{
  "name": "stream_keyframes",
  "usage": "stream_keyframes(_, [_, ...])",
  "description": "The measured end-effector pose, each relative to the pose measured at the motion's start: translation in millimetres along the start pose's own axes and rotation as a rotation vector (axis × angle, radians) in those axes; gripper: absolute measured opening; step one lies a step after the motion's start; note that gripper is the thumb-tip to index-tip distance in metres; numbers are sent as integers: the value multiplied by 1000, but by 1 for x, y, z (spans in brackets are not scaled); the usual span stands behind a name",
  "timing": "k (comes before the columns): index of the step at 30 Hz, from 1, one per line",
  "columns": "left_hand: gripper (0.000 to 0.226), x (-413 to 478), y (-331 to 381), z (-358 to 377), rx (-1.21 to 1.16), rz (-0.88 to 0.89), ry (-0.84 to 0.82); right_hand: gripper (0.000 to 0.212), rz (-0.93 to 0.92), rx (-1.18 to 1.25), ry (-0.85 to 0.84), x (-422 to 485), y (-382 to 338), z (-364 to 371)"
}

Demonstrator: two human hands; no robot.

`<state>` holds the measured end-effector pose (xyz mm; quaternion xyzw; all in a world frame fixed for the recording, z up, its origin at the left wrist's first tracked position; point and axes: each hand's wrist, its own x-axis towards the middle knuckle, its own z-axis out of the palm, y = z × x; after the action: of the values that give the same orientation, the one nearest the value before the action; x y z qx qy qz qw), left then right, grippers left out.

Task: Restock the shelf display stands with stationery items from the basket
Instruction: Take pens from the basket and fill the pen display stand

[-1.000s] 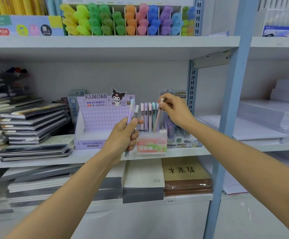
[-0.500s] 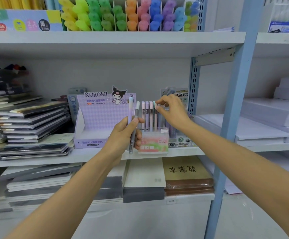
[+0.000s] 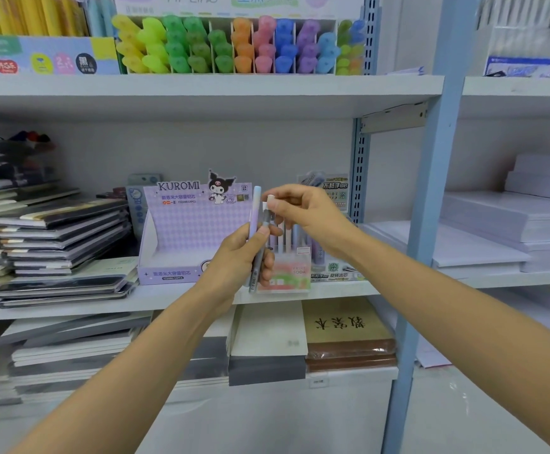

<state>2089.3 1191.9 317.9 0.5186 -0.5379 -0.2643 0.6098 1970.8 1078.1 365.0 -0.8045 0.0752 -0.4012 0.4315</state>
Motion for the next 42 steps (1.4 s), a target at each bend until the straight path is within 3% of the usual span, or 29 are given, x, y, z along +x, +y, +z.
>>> stream_keyframes(5, [38,-1,4,0,24,-54,10,12,21,127,77,0,-7,-11])
stream_keyframes(8, [36,2,4,-1,53,-146,106,9,55,208,258,4,-8,-24])
stream_keyframes(11, [28,3,5,-2,12,-166,155,8,80,154,428,9,0,-34])
stream_keyframes(14, [23,3,2,-1,-6,-145,177,11,26,-1,495,11,10,-40])
stream_keyframes(25, [17,2,-1,-2,68,12,184,10,-52,-478,336,12,37,-29])
stream_keyframes(33, [15,4,-5,-5,12,1,143,8,-65,-540,199,19,34,-34])
stream_keyframes(42, [15,6,-9,-9,-17,-5,117,7,-88,-580,327,25,46,-25])
